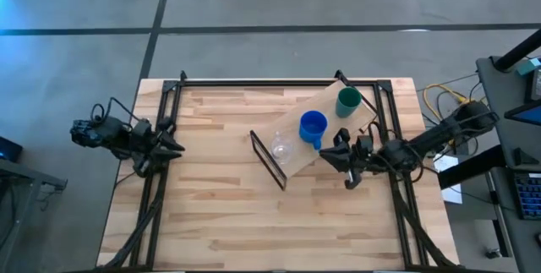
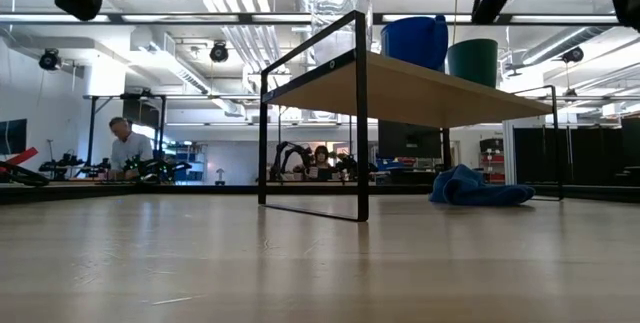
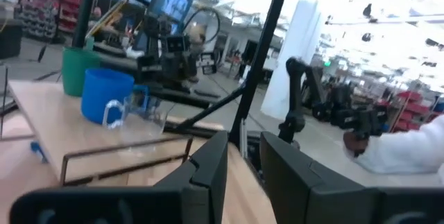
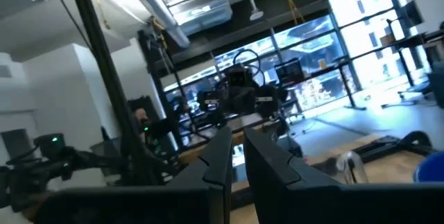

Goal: Stack small to large cups/mugs on shelf
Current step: Return to Home Position

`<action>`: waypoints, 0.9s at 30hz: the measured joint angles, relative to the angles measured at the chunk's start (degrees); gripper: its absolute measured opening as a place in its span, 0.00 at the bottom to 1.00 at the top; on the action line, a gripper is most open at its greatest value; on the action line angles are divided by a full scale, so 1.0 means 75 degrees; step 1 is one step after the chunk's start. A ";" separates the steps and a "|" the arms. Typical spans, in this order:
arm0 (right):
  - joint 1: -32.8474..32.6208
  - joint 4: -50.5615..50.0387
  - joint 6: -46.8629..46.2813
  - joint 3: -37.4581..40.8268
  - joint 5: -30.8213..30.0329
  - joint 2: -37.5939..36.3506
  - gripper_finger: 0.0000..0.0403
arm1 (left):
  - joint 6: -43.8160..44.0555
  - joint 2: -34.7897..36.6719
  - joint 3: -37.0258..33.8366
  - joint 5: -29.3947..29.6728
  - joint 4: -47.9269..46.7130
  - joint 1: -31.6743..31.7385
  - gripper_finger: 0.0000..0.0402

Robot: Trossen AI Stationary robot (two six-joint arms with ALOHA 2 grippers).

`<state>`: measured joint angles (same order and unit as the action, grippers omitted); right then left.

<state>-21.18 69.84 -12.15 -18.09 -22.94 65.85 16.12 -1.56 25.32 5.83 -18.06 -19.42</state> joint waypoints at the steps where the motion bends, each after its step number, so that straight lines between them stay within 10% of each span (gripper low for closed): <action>1: 0.0052 0.0005 -0.0075 0.0108 0.0121 -0.0051 0.08 | 0.0000 0.0003 -0.0030 0.0000 -0.0050 0.0000 0.18; 14: 0.0144 0.2367 -0.0129 0.2285 0.0117 -0.1124 0.08 | -0.0306 0.0006 -0.0181 -0.0018 -0.0062 0.0000 0.18; 27: 0.0144 0.1573 0.1186 0.2346 0.0730 -0.2851 0.08 | -0.0396 0.0006 -0.0011 -0.0050 -0.0224 0.0000 0.18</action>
<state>-20.10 81.64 -3.26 -0.49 -17.47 44.47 13.15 -1.52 25.24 5.45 -19.74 -19.42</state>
